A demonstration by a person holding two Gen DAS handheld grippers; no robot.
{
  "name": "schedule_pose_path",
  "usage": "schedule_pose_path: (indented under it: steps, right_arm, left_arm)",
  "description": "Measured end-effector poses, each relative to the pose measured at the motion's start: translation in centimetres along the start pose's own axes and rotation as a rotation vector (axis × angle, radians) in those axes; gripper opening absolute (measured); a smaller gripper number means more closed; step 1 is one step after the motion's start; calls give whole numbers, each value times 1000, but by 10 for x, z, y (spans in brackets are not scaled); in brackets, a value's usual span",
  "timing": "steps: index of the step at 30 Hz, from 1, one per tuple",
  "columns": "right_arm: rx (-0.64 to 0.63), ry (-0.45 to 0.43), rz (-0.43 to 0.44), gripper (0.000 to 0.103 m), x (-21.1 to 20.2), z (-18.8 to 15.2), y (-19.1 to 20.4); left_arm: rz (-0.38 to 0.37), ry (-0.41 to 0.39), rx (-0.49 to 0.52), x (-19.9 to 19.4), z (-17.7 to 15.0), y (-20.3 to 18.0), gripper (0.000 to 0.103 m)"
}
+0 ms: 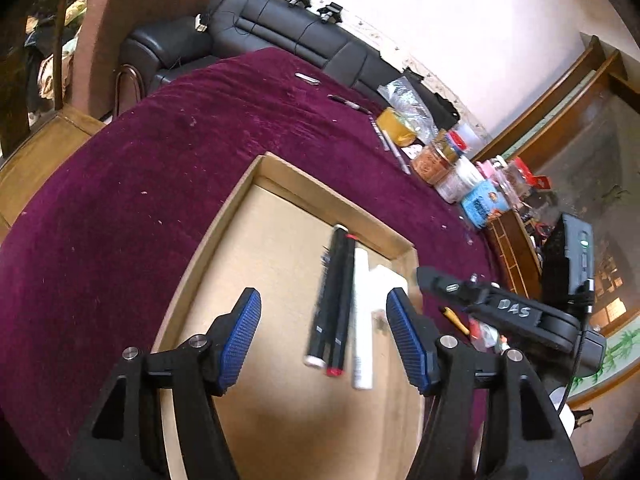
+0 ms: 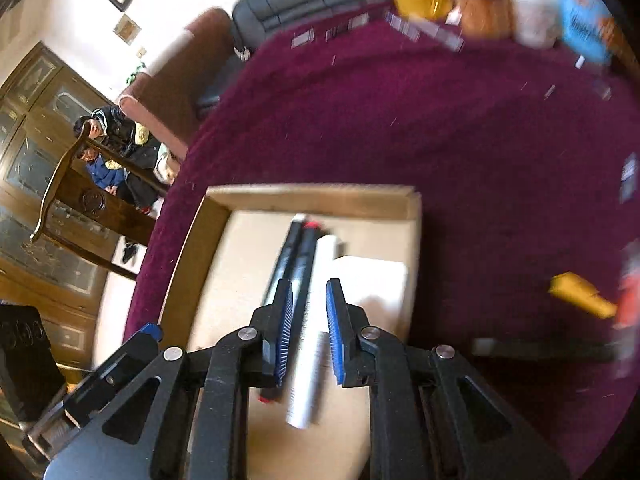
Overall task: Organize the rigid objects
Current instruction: 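Grasp the grey-capped black marker with the left gripper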
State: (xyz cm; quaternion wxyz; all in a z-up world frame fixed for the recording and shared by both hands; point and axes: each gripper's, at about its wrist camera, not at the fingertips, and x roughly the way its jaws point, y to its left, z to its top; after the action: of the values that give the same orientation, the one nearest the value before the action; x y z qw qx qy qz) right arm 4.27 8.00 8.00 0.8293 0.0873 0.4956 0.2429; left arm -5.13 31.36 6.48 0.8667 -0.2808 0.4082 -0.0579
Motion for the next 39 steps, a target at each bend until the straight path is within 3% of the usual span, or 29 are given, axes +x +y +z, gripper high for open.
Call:
schedule_pose_path:
  steps: [2,3,5,6,7,10,12,14,19,21,28,34,35,37,38,39]
  right_arm:
    - [-43,-75,-50,16,-28,-3,-10]
    - [-67,-146,-101,24,-53,-8,-20]
    - [-78,-245,-164,56,-89,-17,-37]
    - [-70,-307,-203,82,-111,-25,-53]
    - [-55,-345,-228,90,-125,-29,-63]
    - [49,-366,-291,90,-155,-42,-117]
    - [177,-340,-312,90,-166,-55,-164]
    - [288,-336,-305,90,-174,-68,-206]
    - [420,-342,-335,90,-169,-92,-265]
    - [437,-347,-343,90,-164,-94,-278]
    - [471,-358,-287,91,-144,-106,-306]
    - [487,-386,-225,91,-147,-107,-309]
    - [489,-387,-221,91,-147,-108,-310]
    - [492,-390,-215,91,-147,-108,-310]
    - [491,-390,-215,91,-146,-107,-310]
    - [491,-389,-215,91,-146,-108,-310]
  left_arm:
    - [-6,-14,24,-8,-7,-12,62]
    - [-10,-20,32,-12,-10,-17,64]
    - [-30,-34,57,-20,-19,-32,65]
    - [-40,-40,72,-23,-24,-40,65]
    - [-48,-47,90,-27,-30,-51,65]
    - [-58,-61,147,-31,-47,-79,68]
    - [-65,-47,187,-28,-57,-97,78]
    - [-69,-13,221,-19,-67,-114,78]
    - [-52,86,289,15,-90,-153,78]
    - [-30,90,358,26,-96,-171,78]
    - [92,120,801,93,-112,-236,78]
    - [190,216,962,154,-116,-251,77]
    - [203,234,970,161,-118,-251,76]
    - [171,278,961,167,-121,-250,54]
    - [130,311,929,165,-121,-249,25]
    - [104,341,900,163,-122,-249,13]
